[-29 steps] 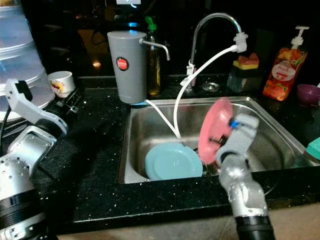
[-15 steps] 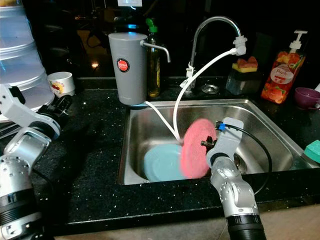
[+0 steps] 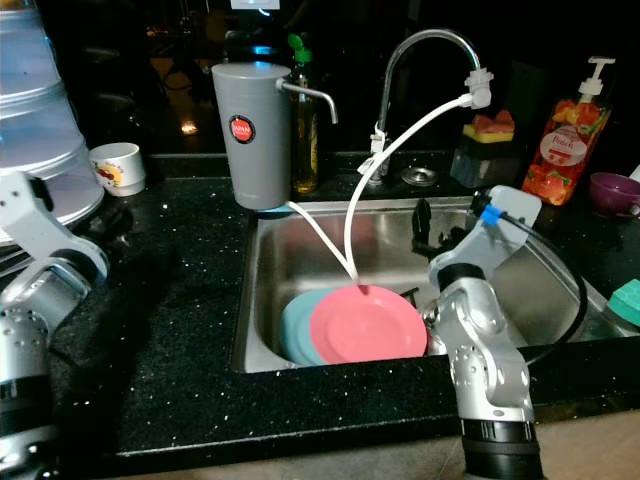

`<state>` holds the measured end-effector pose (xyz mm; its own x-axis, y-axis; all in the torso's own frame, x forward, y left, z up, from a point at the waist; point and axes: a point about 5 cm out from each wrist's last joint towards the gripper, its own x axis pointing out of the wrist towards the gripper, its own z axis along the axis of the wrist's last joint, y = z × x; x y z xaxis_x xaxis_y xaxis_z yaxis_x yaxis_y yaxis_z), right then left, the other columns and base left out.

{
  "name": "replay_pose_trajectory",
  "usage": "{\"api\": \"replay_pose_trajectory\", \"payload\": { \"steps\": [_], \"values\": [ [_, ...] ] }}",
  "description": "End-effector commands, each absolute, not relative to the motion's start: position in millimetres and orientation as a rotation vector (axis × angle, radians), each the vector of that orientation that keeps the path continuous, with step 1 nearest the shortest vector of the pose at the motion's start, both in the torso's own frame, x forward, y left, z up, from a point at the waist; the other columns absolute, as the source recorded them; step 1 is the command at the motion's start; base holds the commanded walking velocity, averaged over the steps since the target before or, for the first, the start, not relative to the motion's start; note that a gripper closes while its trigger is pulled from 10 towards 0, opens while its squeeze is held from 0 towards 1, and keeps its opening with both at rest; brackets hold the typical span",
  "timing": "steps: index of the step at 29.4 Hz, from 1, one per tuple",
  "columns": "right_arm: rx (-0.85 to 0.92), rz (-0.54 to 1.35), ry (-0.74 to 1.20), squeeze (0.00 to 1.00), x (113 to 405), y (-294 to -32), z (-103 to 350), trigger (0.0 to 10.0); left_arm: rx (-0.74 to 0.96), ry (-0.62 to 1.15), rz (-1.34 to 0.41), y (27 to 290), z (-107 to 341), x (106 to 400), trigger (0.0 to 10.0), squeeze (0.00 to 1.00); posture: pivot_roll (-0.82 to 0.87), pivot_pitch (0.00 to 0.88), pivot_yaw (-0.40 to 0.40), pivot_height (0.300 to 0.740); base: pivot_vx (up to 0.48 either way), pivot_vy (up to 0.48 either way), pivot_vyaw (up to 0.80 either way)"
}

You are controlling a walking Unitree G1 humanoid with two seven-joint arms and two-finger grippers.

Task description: Kitchen organization

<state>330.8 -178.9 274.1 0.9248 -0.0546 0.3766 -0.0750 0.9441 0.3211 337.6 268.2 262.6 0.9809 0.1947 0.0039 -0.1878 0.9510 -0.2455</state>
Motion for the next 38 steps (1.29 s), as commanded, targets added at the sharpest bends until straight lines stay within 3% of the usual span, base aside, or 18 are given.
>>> {"api": "replay_pose_trajectory", "payload": {
  "steps": [1,3,6,7,17,22,29,30,31,32,34,35,38],
  "values": [
    [0.34,0.11,-0.474,0.0,321.2,-170.0,296.7,10.0,-0.007,0.027,0.257,282.6,262.0,334.5,10.0,0.0,0.1,0.087,-0.022,0.74,0.0,0.0,0.0],
    [0.37,0.216,-0.517,0.0,313.5,-158.9,308.8,10.0,0.201,0.047,0.315,302.4,268.4,328.5,10.0,0.0,0.1,0.091,-0.019,0.74,0.0,0.0,0.0],
    [0.388,0.247,-0.526,0.0,311.5,-156.1,311.4,10.0,0.25,0.056,0.331,308.1,269.7,326.7,10.0,0.0,0.1,0.091,-0.019,0.74,0.0,0.0,0.0],
    [0.465,0.38,-0.564,0.0,301.6,-143.3,322.4,10.0,0.292,0.073,0.43,337.0,272.4,319.5,10.0,0.0,0.11,0.096,-0.02,0.74,0.0,0.0,0.0],
    [0.505,0.521,-0.584,0.0,289.9,-125.4,330.2,10.0,0.202,0.109,0.581,373.9,266.4,311.6,10.0,0.0,0.12,0.106,-0.024,0.74,0.0,0.0,0.0],
    [0.488,0.678,-0.577,0.0,275.2,-106.4,334.6,10.0,0.141,0.185,0.663,397.6,252.9,305.1,10.0,0.0,0.1,0.125,-0.019,0.74,0.0,0.0,0.0],
    [0.51,0.676,-0.532,0.0,274.3,-108.3,326.6,10.0,0.121,0.16,0.822,417.2,251.7,287.5,10.0,0.01,0.11,0.136,-0.024,0.74,0.0,0.0,0.0],
    [0.513,0.673,-0.525,0.0,275.7,-108.8,325.2,10.0,0.077,0.07,0.869,417.1,257.3,284.6,10.0,0.21,0.12,0.136,-0.029,0.74,0.0,0.0,0.0],
    [0.513,0.673,-0.525,0.0,275.7,-108.8,325.2,10.0,0.077,0.07,0.869,417.1,257.3,284.6,10.0,0.21,0.12,0.136,-0.029,0.74,0.0,0.0,0.0],
    [0.513,0.671,-0.513,0.0,278.4,-108.4,322.7,10.0,-0.028,-0.127,0.971,416.6,269.6,273.9,10.0,0.15,0.12,0.136,-0.029,0.74,0.0,0.0,0.0],
    [0.513,0.672,-0.506,0.0,279.7,-107.8,321.2,10.0,-0.096,-0.198,1.019,416.5,272.3,265.5,10.0,0.17,0.12,0.134,-0.033,0.74,0.0,0.0,0.0],
    [0.514,0.676,-0.497,0.0,280.6,-107.2,319.9,10.0,-0.157,-0.217,1.039,417.1,270.7,259.9,10.0,1.0,0.13,0.134,-0.039,0.74,0.0,0.0,0.0],
    [0.514,0.681,-0.484,0.0,281.4,-106.7,317.8,10.0,-0.224,-0.233,1.05,417.1,268.7,256.1,10.0,1.0,0.13,0.133,-0.046,0.74,0.0,0.0,0.0]
  ]
}}
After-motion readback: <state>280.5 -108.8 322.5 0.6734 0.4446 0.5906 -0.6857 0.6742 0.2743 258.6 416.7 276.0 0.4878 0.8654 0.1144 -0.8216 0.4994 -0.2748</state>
